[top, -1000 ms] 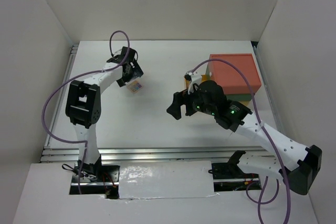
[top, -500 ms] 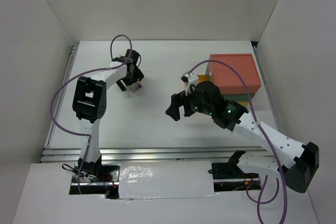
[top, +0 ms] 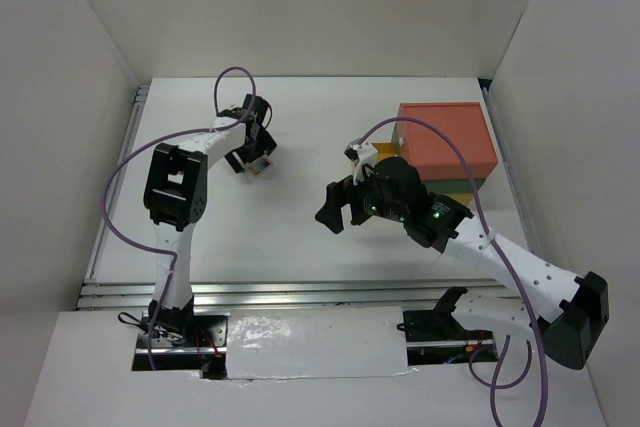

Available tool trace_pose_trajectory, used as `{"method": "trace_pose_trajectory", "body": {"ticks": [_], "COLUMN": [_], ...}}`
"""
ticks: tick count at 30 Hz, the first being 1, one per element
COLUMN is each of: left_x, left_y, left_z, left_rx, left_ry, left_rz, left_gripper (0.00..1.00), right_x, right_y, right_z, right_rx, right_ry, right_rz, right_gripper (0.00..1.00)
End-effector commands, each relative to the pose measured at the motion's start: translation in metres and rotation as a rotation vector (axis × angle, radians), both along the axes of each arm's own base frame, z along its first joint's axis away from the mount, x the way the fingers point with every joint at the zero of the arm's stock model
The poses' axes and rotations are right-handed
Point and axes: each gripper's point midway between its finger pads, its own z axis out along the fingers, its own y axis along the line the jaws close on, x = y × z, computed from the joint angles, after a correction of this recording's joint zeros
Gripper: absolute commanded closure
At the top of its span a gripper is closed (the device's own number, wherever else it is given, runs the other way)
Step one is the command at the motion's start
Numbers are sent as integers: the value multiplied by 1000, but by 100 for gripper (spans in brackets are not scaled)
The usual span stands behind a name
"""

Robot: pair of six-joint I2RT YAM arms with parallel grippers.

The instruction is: Organize the makeup

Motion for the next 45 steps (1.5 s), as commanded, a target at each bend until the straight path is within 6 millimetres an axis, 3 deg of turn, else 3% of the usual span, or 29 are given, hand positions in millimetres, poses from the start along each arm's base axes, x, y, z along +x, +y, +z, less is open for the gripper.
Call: {"method": "trace_pose_trajectory", "body": {"ticks": [1,5,8,9,13,17,20,21,25,26,28,29,31,33,37,42,45], "left_x": [-11,-17,-21,-25,-36,-52,-66,-71,-77,-79,-79,-73,-68,-61,-62,-60,-60], "left_y": [2,2,2,4,2,-6,-12,-13,-12,-11,-19,-27,-52,-78,-100,-126,-154], "left_z": [-26,-36,-48,-50,-47,-57,-76,-80,-71,-64,-56,-37,-18,23,64,105,134], "left_rx": [26,37,61,87,157,128,80,74,90,90,89,79,69,57,44,-44,-114], "left_ry": [63,81,134,172,203,251,307,332,313,301,261,202,110,-20,-151,-309,-419], "left_rz": [22,0,-56,-71,-134,-208,-263,-276,-286,-289,-316,-342,-450,-569,-674,-764,-841], "left_gripper": [3,13,10,0,1,3,15,27,49,60,69,73,75,76,89,92,92], "right_x": [-1,-1,-3,-3,-6,-10,-13,-14,-15,-16,-16,-15,-13,-10,-5,5,12], "right_y": [7,6,3,2,1,-3,-6,-7,-10,-9,-10,-11,-13,-17,-24,-38,-53], "right_z": [12,11,13,14,17,25,30,28,33,34,34,33,34,37,40,44,50], "right_rx": [42,45,49,53,74,94,113,113,130,133,133,130,134,147,164,178,214], "right_ry": [-46,-49,-54,-58,-69,-85,-101,-99,-114,-116,-116,-116,-122,-137,-161,-186,-201], "right_rz": [25,22,19,17,21,20,16,15,10,13,11,4,-16,-47,-96,-205,-314], "right_gripper": [0,0,0,0,0,0,0,0,0,0,0,0,0,0,0,0,0]}}
